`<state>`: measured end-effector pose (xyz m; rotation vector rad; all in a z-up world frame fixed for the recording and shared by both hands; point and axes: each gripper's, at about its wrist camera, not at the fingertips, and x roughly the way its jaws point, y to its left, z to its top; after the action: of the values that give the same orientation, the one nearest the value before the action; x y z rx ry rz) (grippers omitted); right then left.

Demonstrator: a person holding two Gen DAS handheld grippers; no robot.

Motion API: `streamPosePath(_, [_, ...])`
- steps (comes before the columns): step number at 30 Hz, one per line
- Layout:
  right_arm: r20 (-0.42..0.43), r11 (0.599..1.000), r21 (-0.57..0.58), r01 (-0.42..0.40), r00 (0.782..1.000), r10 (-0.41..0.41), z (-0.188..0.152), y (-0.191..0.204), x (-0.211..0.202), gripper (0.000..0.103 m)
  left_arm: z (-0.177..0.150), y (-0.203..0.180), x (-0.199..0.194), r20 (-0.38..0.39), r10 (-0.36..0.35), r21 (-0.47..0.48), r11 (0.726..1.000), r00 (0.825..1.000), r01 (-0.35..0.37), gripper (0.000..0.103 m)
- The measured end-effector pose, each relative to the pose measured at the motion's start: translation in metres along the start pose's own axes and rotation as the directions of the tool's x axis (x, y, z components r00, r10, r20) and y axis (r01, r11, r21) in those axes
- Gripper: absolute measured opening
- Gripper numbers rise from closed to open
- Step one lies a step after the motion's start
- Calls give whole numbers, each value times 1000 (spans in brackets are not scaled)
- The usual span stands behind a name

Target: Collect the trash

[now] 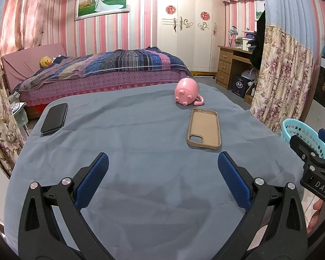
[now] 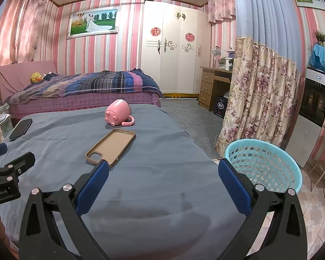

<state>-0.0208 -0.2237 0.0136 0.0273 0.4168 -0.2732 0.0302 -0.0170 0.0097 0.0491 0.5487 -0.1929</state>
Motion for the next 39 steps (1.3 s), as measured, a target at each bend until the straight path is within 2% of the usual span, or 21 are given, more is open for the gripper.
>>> streamPosePath(39, [-1,1000,6,-5,1000,5,-1,2,0,98,-6,-1,5,-10,6,32,999,1000,-6,97])
